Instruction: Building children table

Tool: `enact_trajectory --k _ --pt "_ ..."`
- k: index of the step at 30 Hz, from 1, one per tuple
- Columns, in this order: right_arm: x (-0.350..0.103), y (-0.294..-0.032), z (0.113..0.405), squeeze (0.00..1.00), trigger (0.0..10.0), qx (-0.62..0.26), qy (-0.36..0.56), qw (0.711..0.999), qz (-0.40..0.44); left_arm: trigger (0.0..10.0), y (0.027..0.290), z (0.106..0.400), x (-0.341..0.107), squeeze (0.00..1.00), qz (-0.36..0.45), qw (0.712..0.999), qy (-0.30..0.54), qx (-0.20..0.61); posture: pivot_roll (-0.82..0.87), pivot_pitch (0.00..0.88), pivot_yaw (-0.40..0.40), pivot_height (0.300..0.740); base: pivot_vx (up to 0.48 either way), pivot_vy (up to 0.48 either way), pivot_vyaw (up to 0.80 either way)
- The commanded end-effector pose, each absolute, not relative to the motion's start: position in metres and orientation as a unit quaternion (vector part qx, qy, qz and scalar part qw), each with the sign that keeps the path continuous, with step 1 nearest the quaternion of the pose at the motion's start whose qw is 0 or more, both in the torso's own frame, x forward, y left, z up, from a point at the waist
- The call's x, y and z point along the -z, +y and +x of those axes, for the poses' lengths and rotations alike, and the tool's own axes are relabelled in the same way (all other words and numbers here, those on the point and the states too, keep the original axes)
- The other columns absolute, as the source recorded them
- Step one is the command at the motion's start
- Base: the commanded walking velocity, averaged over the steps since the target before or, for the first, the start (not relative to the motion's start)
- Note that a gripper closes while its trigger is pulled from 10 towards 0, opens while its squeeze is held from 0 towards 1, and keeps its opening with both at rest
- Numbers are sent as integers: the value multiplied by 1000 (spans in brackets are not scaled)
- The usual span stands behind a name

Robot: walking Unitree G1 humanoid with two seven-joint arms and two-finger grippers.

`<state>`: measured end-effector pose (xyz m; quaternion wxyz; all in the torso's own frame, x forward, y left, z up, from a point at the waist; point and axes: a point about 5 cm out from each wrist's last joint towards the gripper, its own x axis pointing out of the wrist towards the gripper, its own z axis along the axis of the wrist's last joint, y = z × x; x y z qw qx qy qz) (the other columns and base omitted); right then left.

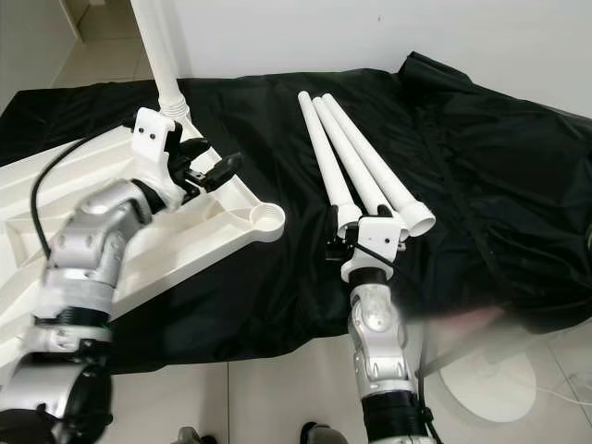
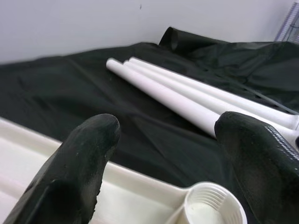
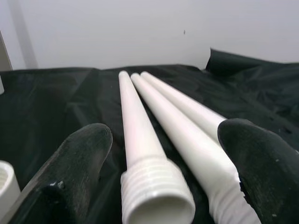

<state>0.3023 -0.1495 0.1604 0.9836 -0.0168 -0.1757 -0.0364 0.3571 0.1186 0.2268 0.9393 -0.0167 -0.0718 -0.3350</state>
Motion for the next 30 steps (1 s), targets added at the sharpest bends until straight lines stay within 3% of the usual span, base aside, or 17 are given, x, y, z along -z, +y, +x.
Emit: enact_trajectory --k 1,16,20,27,30 --pt "-160 -154 302 0 10000 47 -178 983 -11 10000 123 358 -220 0 -23 946 -66 315 -87 115 33 740 0 0 0" --pt "-171 -163 308 0 10000 61 -190 980 -12 10000 128 371 -163 0 100 971 33 216 -132 107 8 740 0 0 0" --pt "-173 -164 310 0 10000 61 -192 979 -14 10000 127 368 -157 0 140 963 35 229 -132 105 2 740 0 0 0" --pt "-182 -174 319 0 10000 61 -202 977 -31 10000 103 344 -134 0 208 905 31 369 -126 99 -4 740 0 0 0" --pt "-182 -175 319 0 10000 61 -203 977 -32 10000 102 342 -133 0 214 899 29 382 -126 99 -4 740 0 0 0"
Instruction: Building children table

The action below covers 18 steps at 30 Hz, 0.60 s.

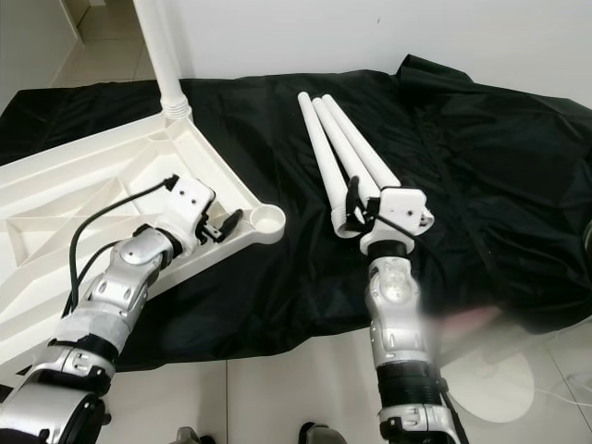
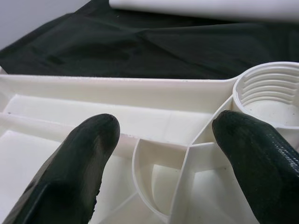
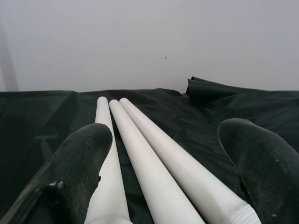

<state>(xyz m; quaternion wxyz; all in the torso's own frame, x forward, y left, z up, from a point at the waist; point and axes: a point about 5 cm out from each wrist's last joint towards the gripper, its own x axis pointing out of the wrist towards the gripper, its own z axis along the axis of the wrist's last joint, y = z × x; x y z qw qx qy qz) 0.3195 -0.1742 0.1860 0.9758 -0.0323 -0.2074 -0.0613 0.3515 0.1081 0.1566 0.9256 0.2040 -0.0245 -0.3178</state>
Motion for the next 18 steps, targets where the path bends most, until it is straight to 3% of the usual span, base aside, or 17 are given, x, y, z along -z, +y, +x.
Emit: enact_trajectory --k 1,12,18 --pt "-183 -176 320 0 10000 62 -203 977 -33 10000 100 338 -131 0 226 887 27 401 -125 99 -5 740 0 0 0" --pt "-185 -181 325 0 10000 64 -204 976 -33 10000 92 297 -123 0 238 798 27 553 -116 86 6 740 0 0 0" --pt "-182 -181 328 0 10000 58 -195 979 -30 10000 94 293 -122 0 238 797 30 554 -111 74 15 740 0 0 0"
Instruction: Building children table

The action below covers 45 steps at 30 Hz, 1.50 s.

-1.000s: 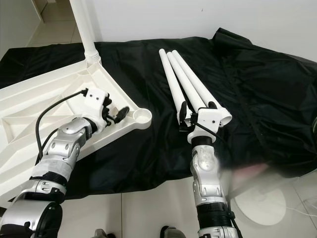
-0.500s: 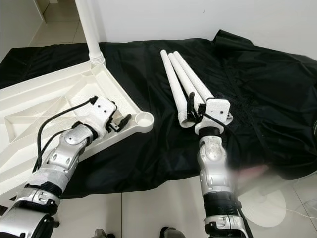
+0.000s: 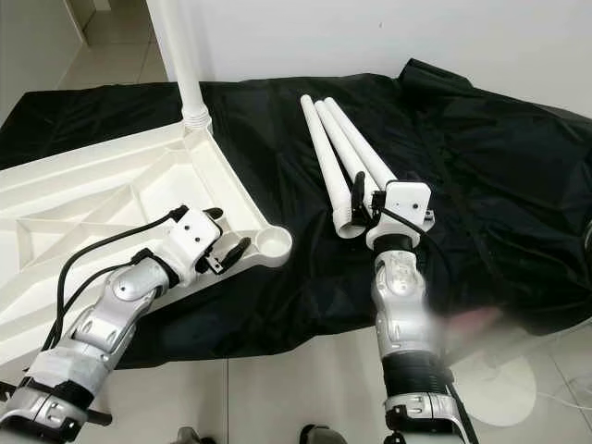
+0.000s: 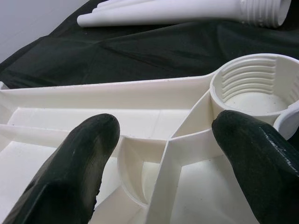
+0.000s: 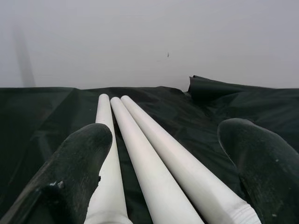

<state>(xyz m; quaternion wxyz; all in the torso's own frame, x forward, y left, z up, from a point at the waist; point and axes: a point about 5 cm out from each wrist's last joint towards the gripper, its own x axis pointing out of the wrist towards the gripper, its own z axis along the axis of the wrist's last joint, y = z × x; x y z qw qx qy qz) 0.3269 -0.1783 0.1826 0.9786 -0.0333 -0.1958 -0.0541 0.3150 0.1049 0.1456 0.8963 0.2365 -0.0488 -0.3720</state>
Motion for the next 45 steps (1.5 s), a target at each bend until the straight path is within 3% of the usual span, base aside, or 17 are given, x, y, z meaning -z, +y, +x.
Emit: enact_trajectory --k 1,4,9,12,22,45 --pt "-182 -182 329 0 10000 55 -190 980 -26 10000 95 294 -123 0 242 798 29 551 -110 72 15 740 0 0 0" --pt "-180 -183 333 0 10000 52 -181 982 -13 10000 97 298 -128 0 236 808 25 539 -107 67 16 740 0 0 0" --pt "-176 -178 347 0 10000 23 -146 989 20 10000 104 332 -162 0 160 885 -13 437 -103 57 11 740 0 0 0" --pt "-174 -178 351 0 10000 22 -135 990 27 10000 106 343 -177 0 124 909 -33 396 -103 58 2 740 0 0 0" --pt "-168 -173 360 0 10000 5 -115 993 31 10000 97 358 -195 0 79 929 -48 358 -90 77 -30 740 0 0 0" --pt "-130 -155 367 0 10000 -28 -23 997 62 10000 92 360 -209 0 42 934 -75 347 -76 111 -21 740 0 0 0"
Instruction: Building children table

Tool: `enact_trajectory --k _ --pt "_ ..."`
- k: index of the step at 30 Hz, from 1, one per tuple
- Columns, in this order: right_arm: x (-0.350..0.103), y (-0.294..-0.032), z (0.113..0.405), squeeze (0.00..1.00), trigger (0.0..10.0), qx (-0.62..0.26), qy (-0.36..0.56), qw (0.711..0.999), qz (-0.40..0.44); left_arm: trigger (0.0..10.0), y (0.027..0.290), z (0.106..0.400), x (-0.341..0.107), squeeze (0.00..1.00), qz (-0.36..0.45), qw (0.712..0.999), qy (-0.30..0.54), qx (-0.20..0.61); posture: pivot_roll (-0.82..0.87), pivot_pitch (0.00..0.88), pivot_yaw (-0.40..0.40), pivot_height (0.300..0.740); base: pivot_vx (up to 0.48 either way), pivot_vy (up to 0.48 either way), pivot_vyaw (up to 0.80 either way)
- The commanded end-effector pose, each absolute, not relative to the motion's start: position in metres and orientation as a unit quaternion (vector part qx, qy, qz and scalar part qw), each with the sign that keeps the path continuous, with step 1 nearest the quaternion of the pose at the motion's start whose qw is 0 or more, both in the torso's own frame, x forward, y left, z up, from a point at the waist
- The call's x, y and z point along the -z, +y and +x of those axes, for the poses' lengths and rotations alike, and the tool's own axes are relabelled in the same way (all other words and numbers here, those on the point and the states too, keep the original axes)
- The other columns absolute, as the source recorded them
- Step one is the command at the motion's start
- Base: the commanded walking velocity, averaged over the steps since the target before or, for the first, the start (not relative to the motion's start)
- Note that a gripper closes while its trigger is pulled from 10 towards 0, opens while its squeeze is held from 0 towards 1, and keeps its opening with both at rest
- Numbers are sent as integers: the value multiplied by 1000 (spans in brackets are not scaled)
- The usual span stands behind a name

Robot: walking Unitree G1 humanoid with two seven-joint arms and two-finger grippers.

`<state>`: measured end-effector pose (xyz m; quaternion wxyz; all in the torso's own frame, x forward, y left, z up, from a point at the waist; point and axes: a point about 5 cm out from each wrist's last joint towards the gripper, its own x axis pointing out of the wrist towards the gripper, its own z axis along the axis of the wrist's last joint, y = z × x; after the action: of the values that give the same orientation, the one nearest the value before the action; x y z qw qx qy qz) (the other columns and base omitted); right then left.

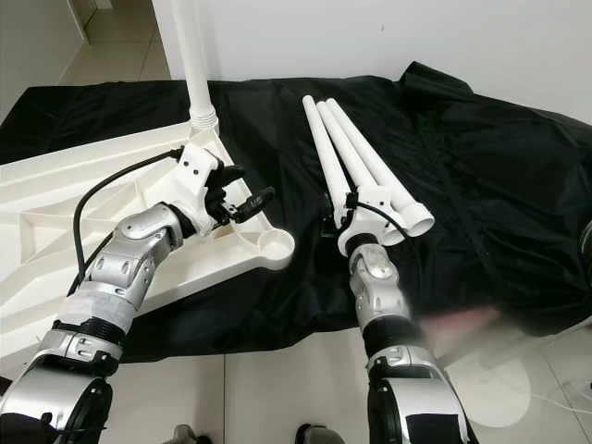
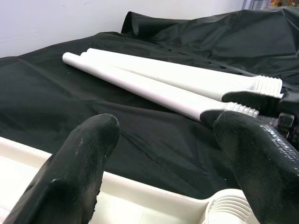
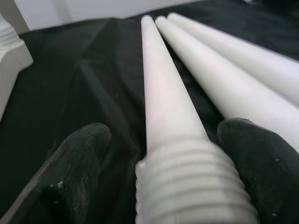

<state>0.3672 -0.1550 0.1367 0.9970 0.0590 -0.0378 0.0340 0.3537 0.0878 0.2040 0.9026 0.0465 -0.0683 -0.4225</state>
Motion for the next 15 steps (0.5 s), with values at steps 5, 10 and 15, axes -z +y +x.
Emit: enact_trajectory --k 5,10,15 --pt "-127 -157 368 0 10000 -25 -15 998 62 10000 90 360 -209 0 41 934 -77 347 -85 115 -23 740 0 0 0" --pt "-128 -158 369 0 10000 -24 -14 998 62 10000 89 360 -208 0 41 934 -76 345 -87 117 -25 740 0 0 0" --pt "-132 -158 374 0 10000 -24 -15 998 57 10000 88 360 -209 0 41 935 -78 343 -86 121 -33 740 0 0 0"
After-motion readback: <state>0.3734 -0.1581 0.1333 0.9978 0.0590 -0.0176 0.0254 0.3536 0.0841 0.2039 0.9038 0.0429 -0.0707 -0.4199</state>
